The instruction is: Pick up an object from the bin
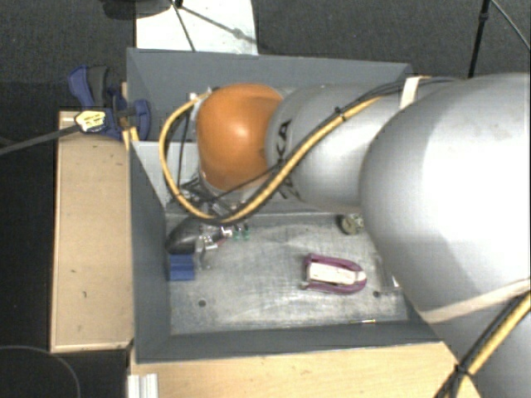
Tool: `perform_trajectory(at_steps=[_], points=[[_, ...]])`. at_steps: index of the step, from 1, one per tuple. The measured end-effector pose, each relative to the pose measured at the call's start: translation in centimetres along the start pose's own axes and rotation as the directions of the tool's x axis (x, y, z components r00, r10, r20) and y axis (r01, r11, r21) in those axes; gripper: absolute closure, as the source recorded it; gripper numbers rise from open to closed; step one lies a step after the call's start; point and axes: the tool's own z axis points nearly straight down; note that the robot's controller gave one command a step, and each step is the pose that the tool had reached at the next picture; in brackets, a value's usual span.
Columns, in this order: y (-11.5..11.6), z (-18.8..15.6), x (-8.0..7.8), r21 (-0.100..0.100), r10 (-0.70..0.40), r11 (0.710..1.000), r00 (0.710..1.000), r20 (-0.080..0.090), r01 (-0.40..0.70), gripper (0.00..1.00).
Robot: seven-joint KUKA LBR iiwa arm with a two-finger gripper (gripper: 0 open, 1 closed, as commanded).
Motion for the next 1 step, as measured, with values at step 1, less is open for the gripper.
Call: perform_trajectory(at_steps=[1], points=[[-1.5, 0.15, 0.27, 0.001, 0.122, 0.993, 0.992, -0.005, -0.122, 0.0]])
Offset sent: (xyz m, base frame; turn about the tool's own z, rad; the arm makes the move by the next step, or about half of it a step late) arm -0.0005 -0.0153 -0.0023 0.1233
